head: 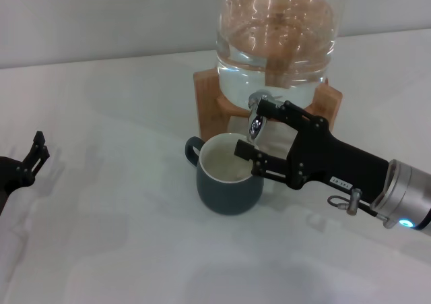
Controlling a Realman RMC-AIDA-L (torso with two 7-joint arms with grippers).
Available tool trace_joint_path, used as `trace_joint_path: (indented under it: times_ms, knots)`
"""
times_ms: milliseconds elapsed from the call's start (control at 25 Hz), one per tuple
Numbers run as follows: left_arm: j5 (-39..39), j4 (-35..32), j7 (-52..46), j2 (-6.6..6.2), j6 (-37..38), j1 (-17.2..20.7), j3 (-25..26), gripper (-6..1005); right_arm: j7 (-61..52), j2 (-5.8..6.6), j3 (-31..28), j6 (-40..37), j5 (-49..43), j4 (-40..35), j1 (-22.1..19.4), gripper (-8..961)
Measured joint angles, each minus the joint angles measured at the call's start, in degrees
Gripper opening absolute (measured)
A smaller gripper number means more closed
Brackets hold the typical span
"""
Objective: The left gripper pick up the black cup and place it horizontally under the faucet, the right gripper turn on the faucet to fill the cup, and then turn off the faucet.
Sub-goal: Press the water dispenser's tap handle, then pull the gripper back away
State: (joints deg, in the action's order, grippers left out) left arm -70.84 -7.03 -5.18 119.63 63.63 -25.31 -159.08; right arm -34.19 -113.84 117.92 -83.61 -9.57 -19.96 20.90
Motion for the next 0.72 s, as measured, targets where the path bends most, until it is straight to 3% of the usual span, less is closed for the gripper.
trace_joint_path:
  times_ms: [720]
  knots:
    - [0.0, 0.0, 0.0, 0.04, 0.0, 0.0, 0.0, 886, 0.0, 0.11, 0.0, -0.7, -0.3, 0.0, -0.2, 868]
